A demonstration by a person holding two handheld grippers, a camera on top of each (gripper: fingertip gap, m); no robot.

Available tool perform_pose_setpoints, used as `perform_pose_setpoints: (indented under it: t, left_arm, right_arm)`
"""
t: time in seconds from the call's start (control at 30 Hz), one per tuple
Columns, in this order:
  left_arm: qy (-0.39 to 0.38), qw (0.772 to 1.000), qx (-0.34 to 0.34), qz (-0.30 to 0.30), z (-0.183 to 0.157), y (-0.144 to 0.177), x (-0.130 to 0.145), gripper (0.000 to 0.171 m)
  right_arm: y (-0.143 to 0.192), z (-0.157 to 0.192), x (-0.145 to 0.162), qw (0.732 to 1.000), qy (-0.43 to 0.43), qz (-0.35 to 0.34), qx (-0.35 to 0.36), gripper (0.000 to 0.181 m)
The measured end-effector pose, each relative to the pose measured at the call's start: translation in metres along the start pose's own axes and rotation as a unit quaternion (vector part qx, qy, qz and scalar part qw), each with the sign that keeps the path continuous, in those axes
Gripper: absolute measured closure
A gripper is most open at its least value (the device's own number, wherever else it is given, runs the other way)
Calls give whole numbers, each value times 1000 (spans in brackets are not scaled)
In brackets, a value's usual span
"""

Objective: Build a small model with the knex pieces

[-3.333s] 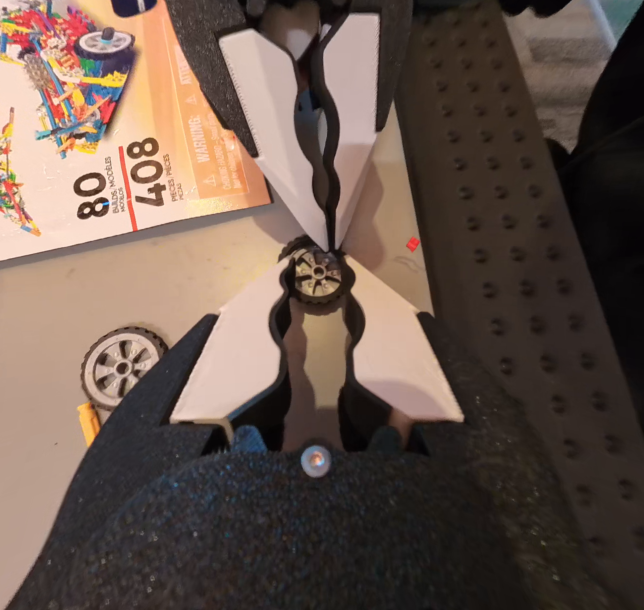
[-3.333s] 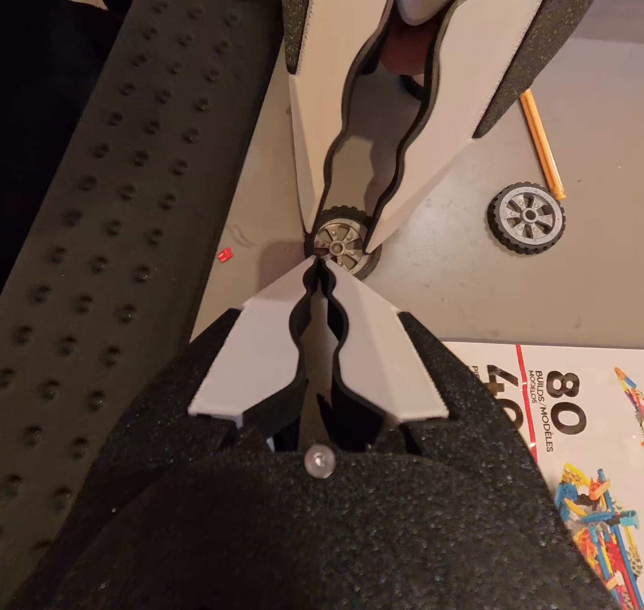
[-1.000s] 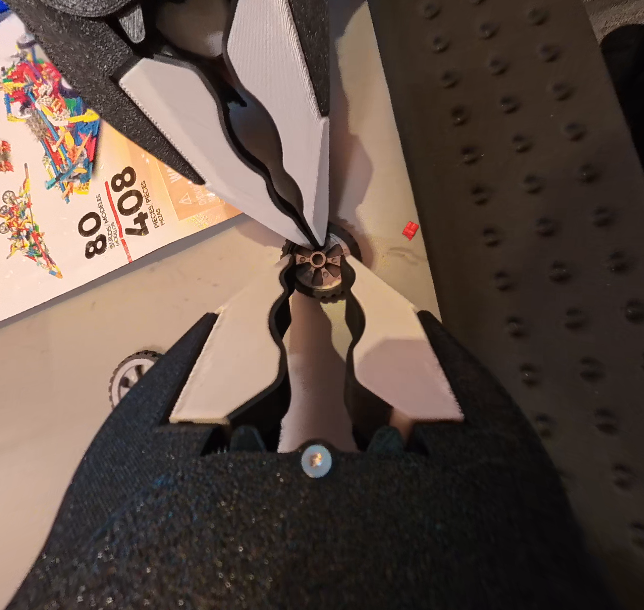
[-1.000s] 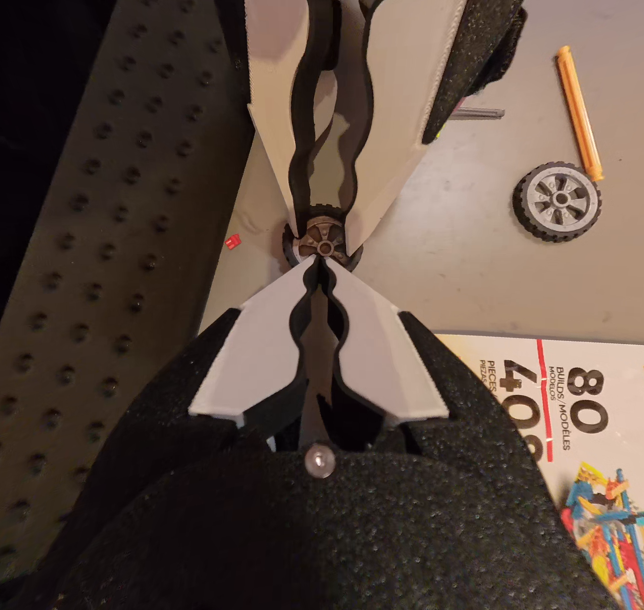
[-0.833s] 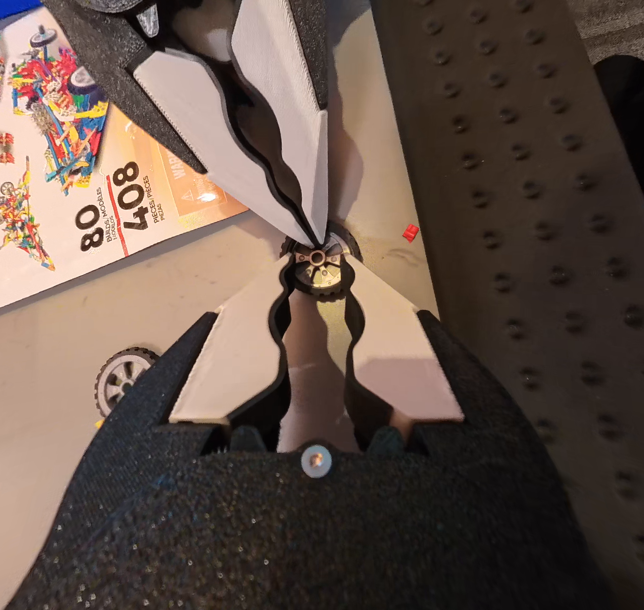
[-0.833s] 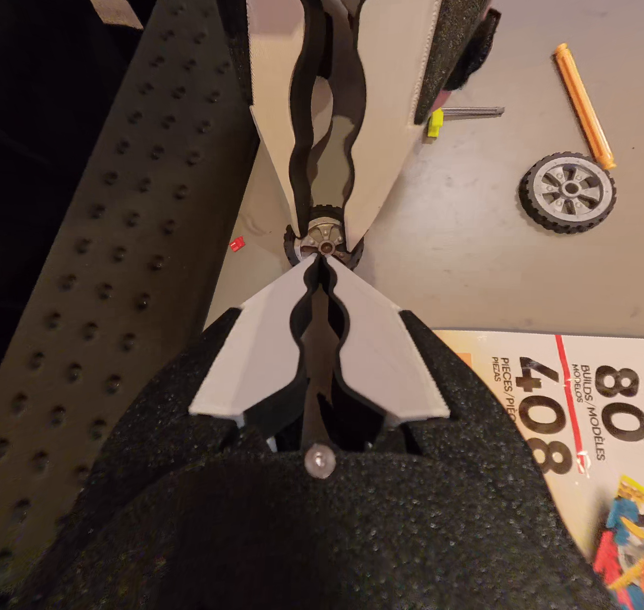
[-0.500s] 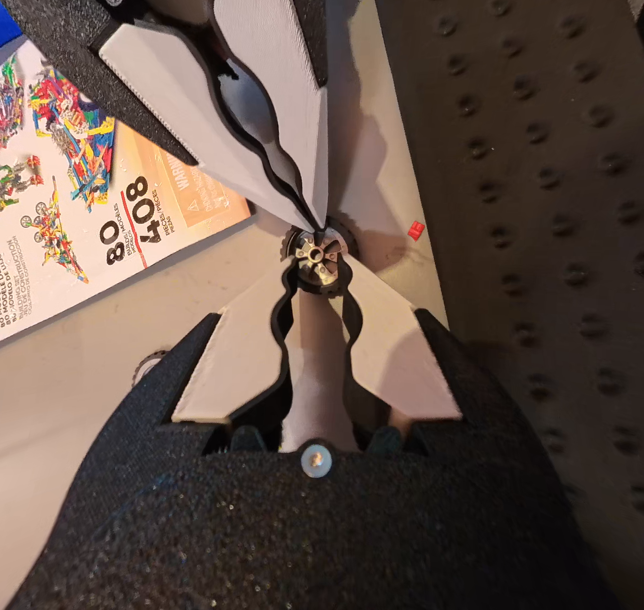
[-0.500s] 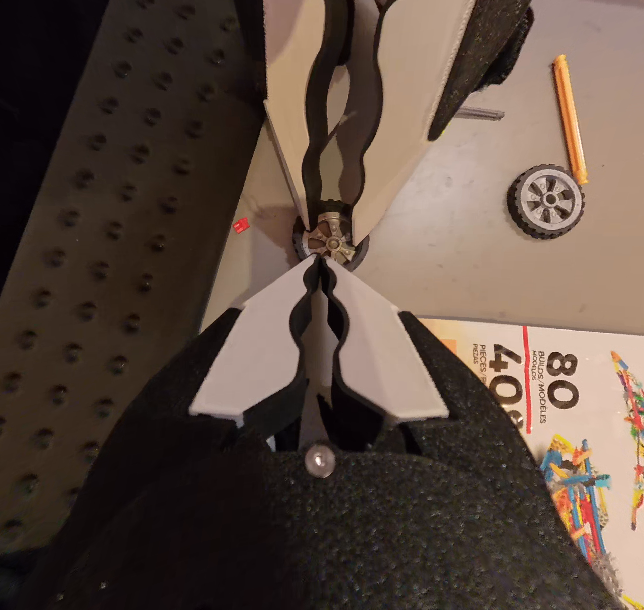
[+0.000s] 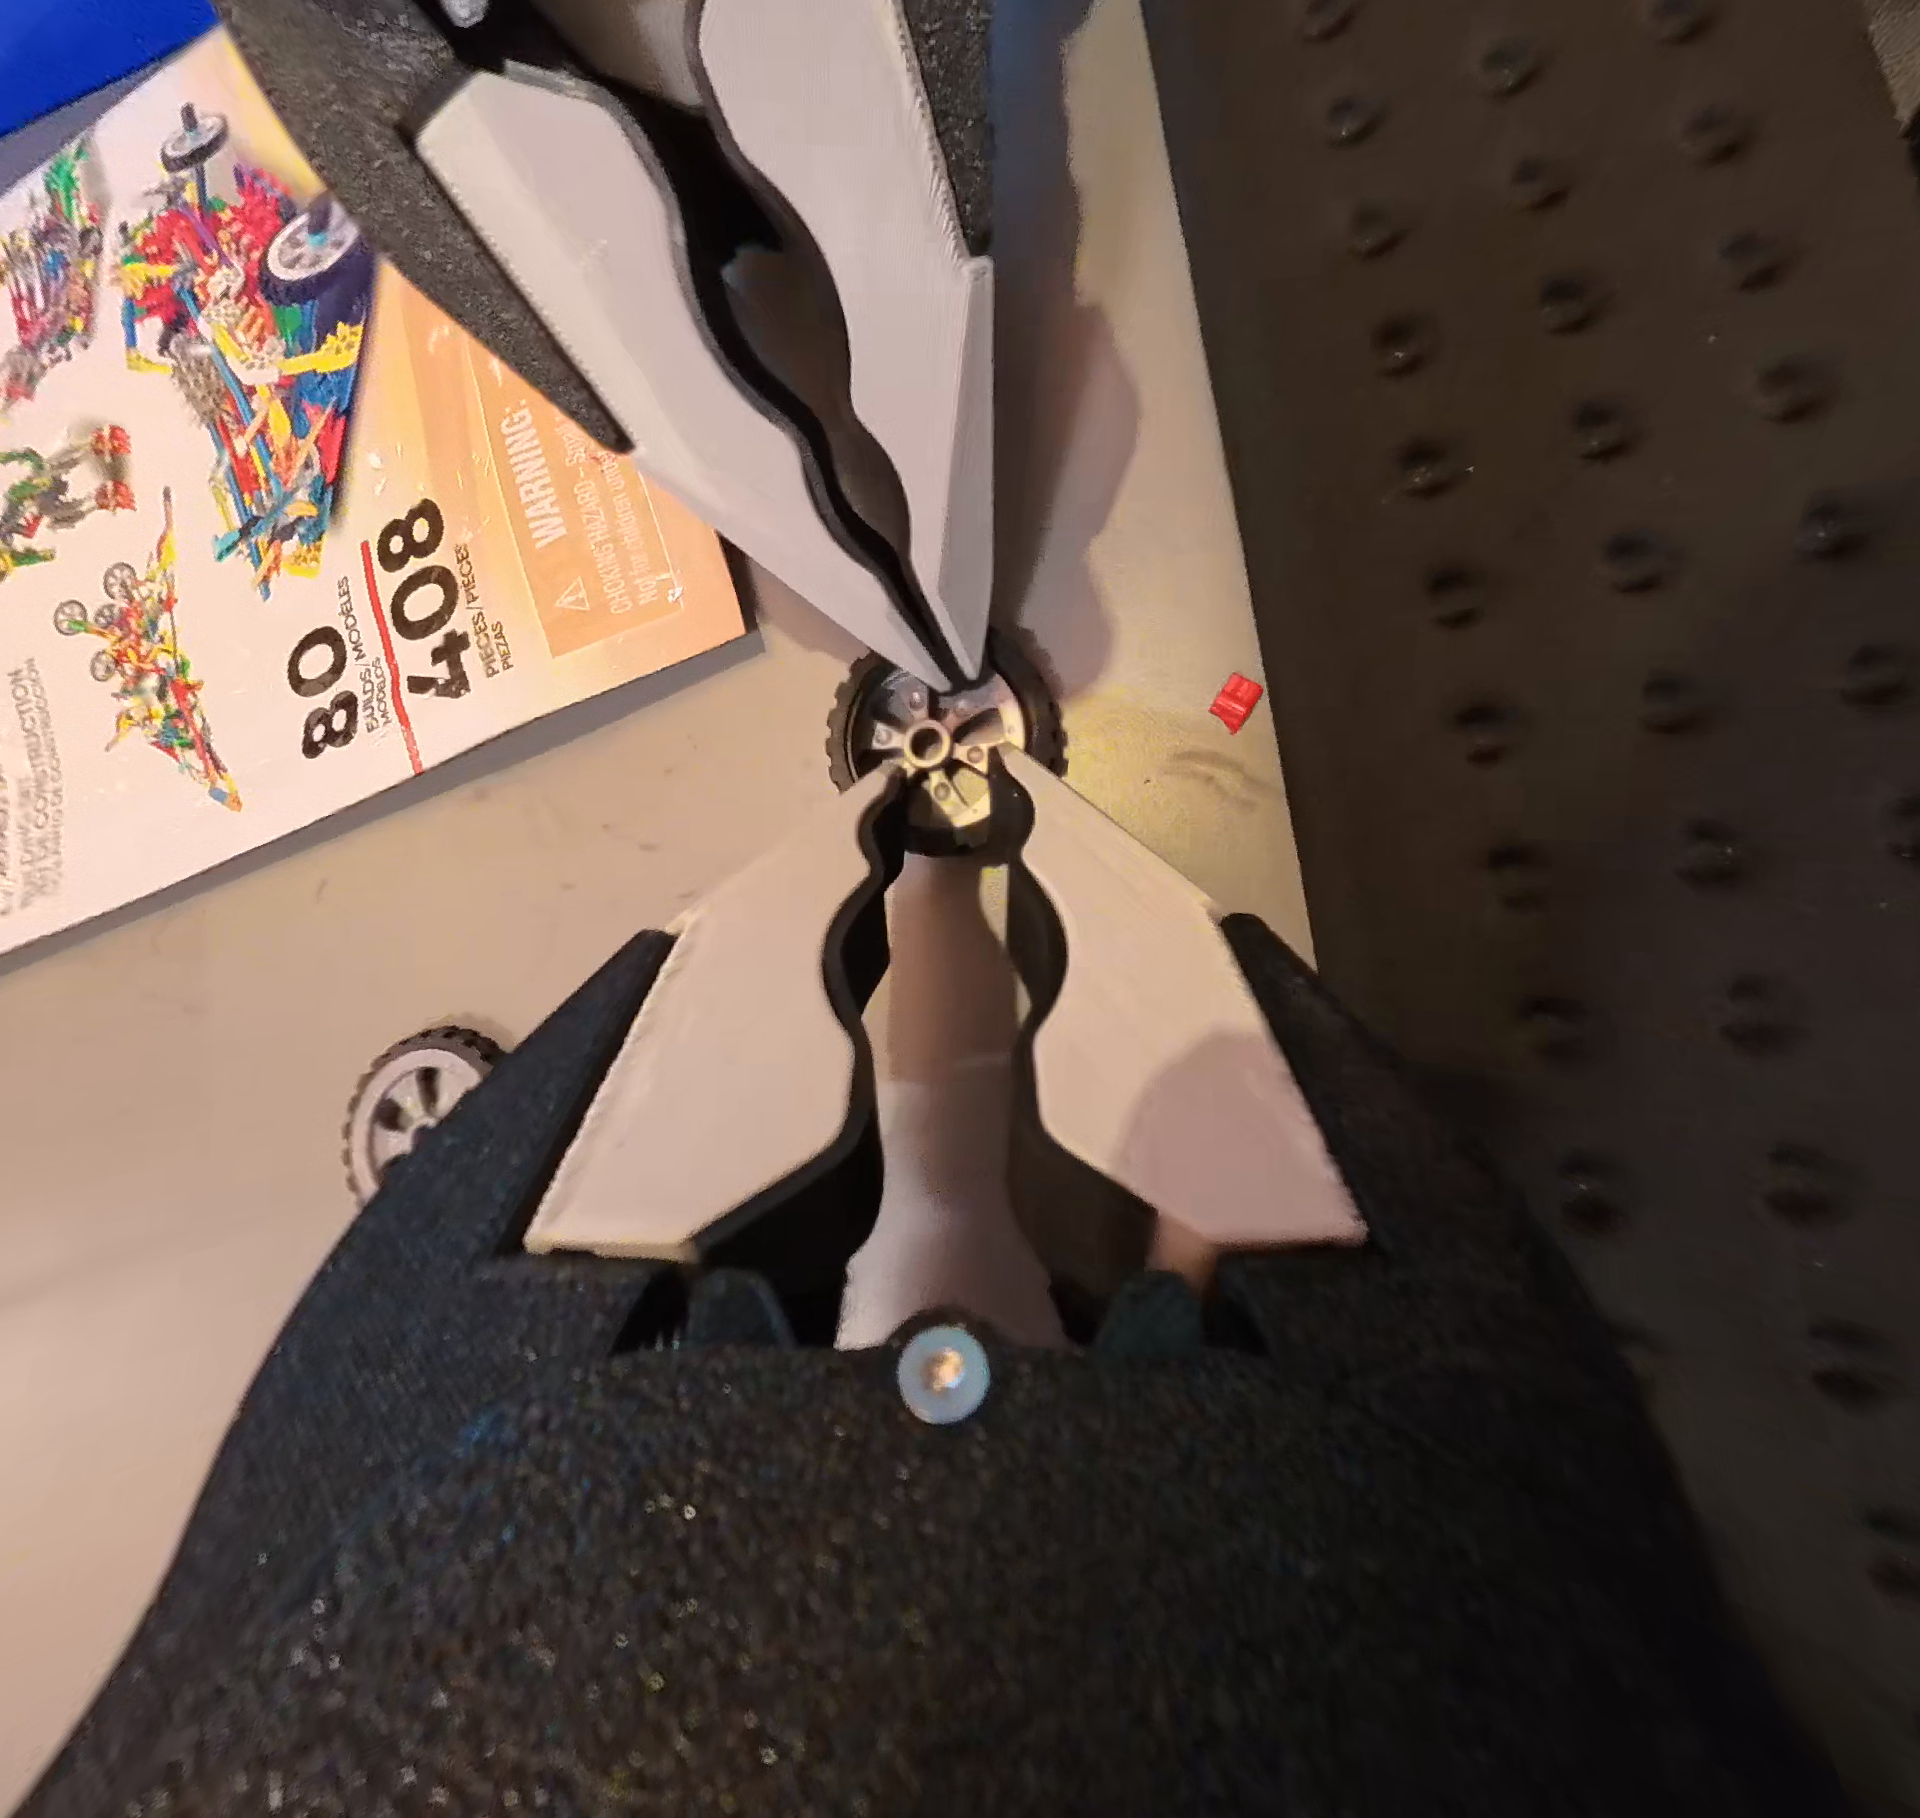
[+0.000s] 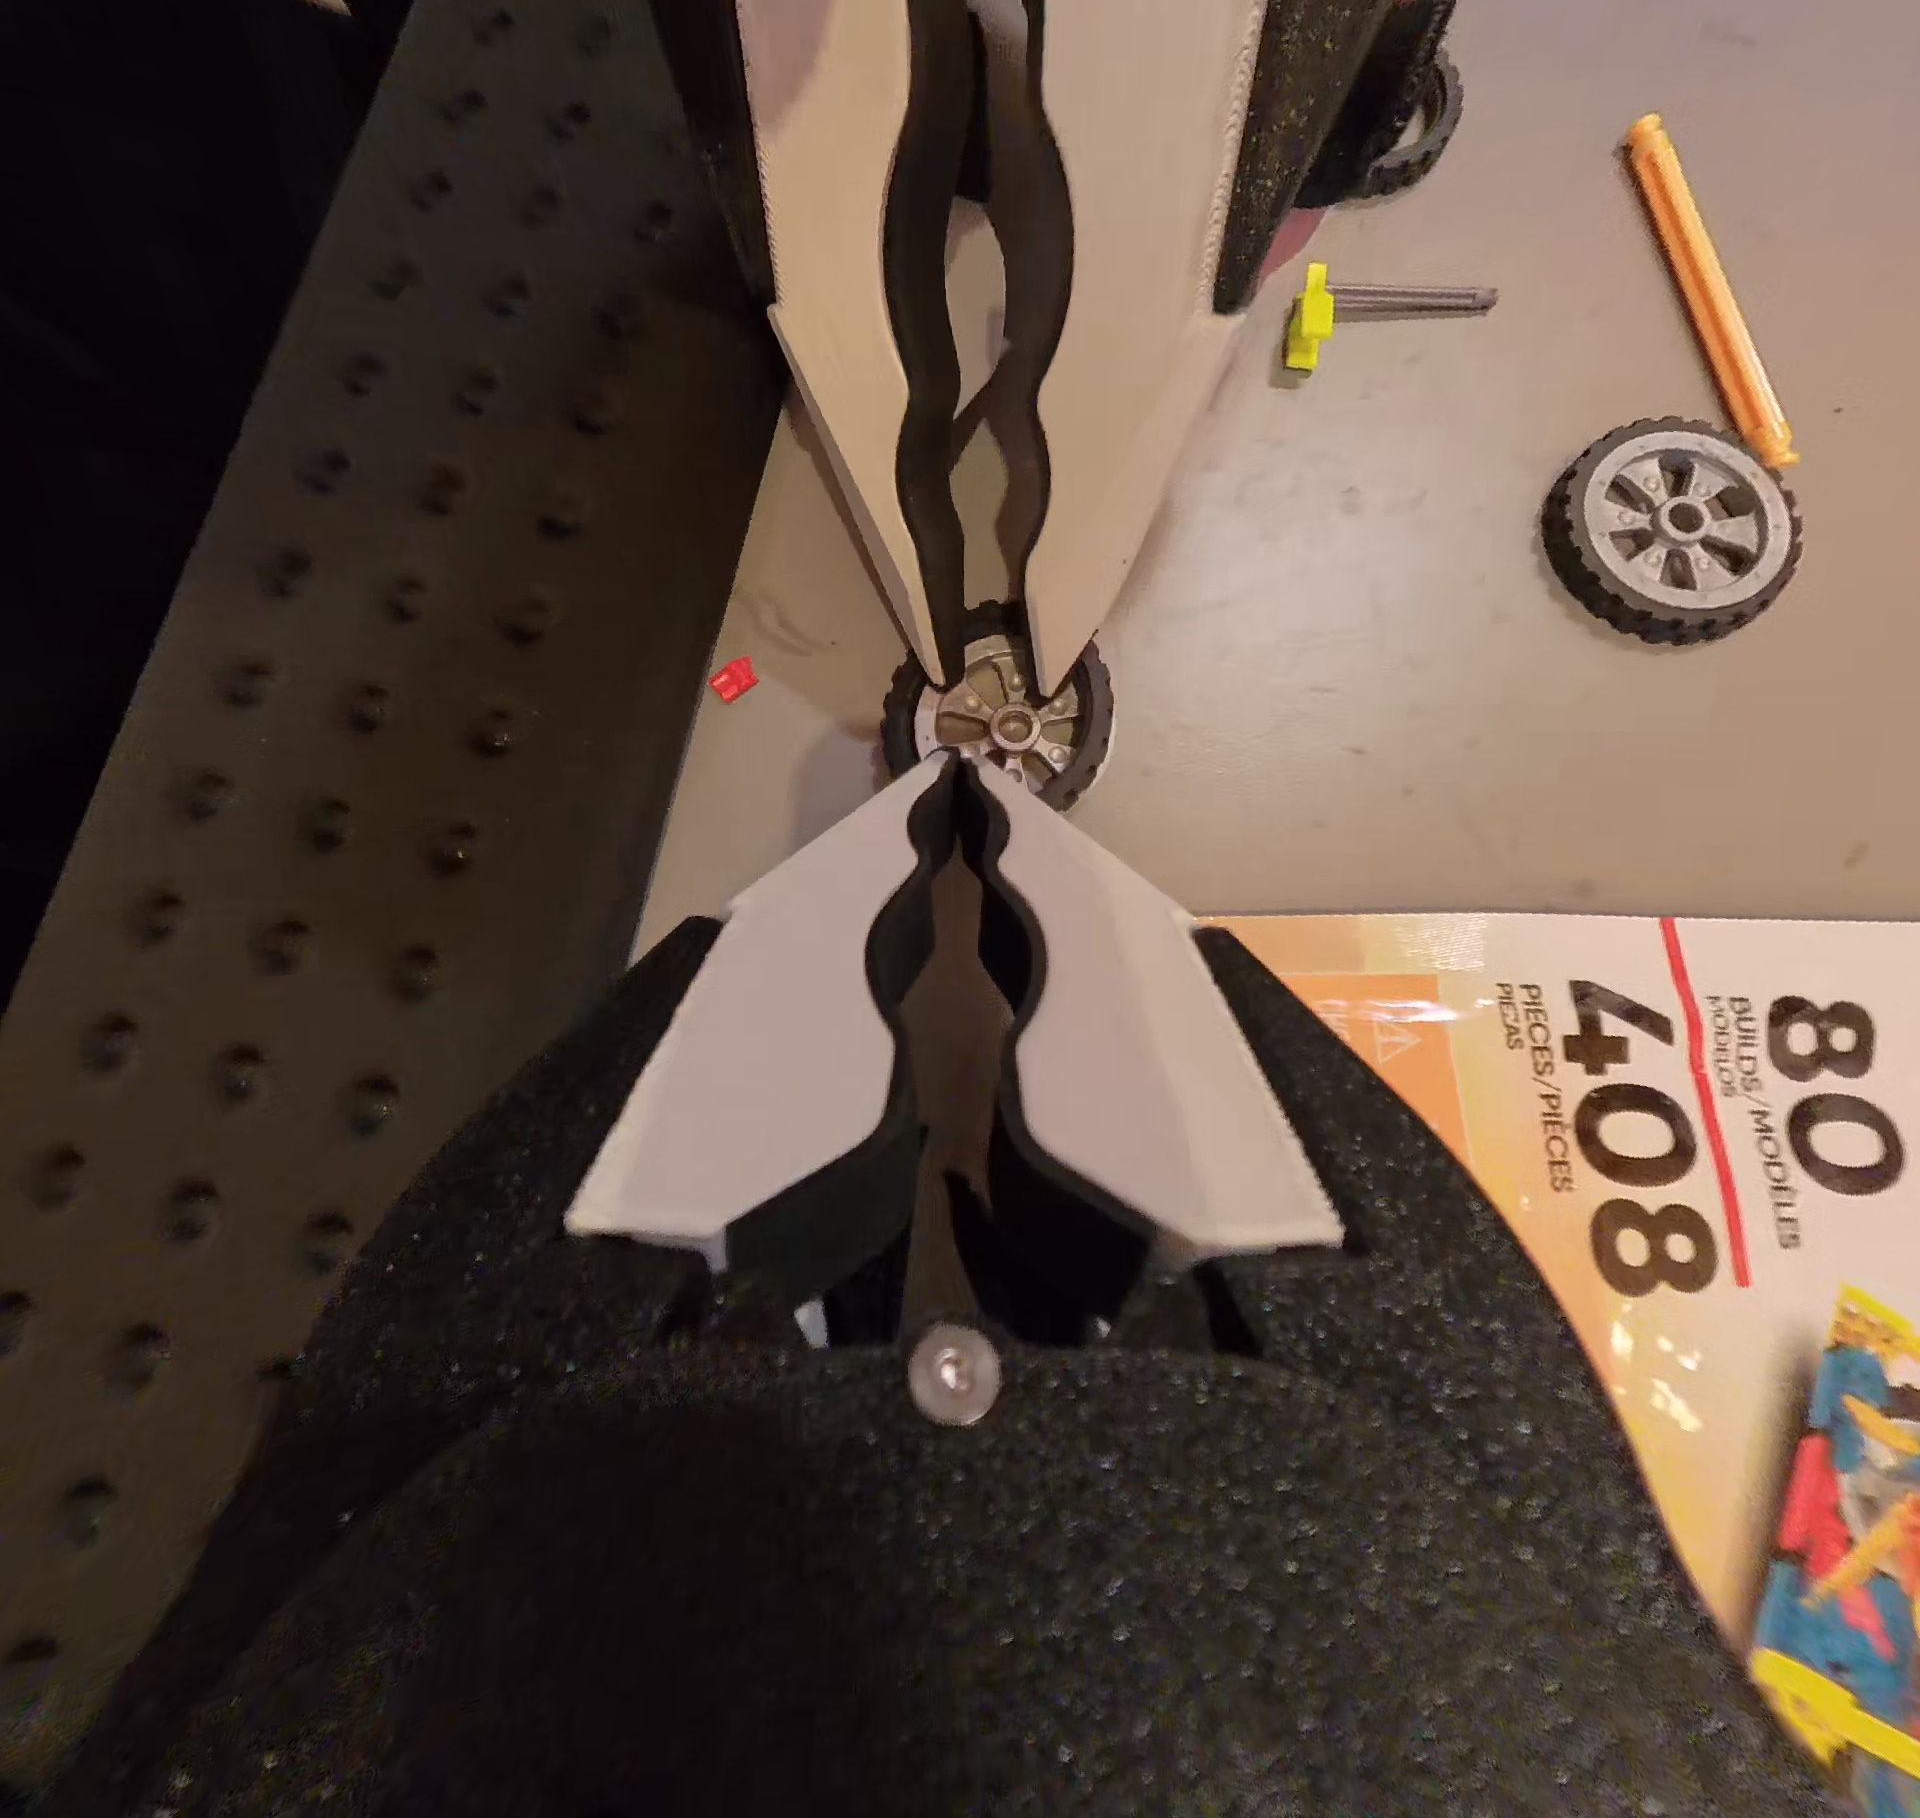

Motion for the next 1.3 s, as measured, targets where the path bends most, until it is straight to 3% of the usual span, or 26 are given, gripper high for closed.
perform_pose_setpoints:
  t: [0.4,0.67,0.83,0.93,1.3]
  left_arm:
    - [37,999,12,-10,9,-4,2,159]
    - [79,996,15,-30,13,-6,4,159]
    - [102,994,18,-30,17,-6,6,158]
    - [98,995,18,-25,17,-6,5,158]
    - [94,995,28,-11,18,-6,3,158]
  right_arm:
    - [4,-15,0,997,-16,15,73,181]
    - [7,-22,5,987,-157,-32,13,181]
    - [8,-28,5,979,-202,-39,-2,181]
    - [8,-27,3,982,-185,-40,5,181]
    - [15,-35,-1,983,-125,-16,134,181]
Point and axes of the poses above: each gripper's, where its closed fingertips meet, y back along the fingers, x out of its underside, z = x × y across the jaws, the point moved 4 cm from there along y, back along the fingers, and after that the axes turned 4 degrees about -y, right-handed, at the moved point
